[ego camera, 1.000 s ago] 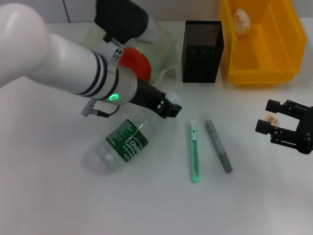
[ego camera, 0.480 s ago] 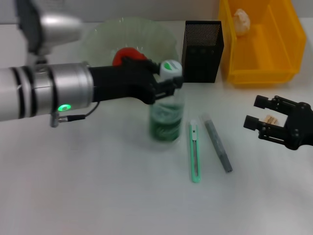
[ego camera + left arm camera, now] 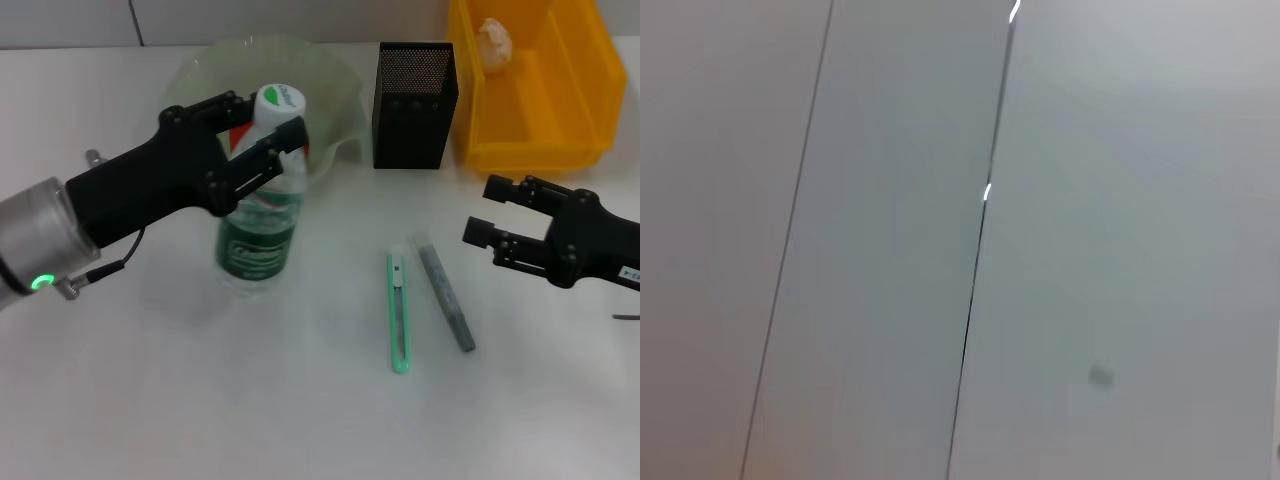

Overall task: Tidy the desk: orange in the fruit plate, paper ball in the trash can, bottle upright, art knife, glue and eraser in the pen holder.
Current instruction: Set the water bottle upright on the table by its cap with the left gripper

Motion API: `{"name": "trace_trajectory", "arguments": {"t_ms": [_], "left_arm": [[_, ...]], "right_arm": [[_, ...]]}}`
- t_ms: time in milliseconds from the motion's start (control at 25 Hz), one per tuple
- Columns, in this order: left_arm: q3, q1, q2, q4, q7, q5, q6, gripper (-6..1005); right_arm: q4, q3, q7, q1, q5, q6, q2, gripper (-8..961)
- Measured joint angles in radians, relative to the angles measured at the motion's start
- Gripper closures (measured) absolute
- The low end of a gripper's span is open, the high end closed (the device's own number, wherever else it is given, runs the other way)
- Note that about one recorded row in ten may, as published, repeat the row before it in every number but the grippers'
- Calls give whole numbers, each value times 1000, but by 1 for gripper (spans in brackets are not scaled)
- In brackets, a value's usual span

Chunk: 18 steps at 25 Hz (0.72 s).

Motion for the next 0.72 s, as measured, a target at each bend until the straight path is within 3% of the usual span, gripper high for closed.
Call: {"name": "trace_trajectory", "arguments": {"t_ms": [80,320,720], "left_arm": [[-56,-28,0,-120,123,-11,100,512],[-85,-17,-2,-162,212,-14,135,502],[-123,-27,-8,-266,337,-19,87,485]], "right_arm": [[28,3,-18,15,7,8,2,209],[54,5,-29,32,9,33,6,211],[89,7,-45,48,19,40,12,220]]}}
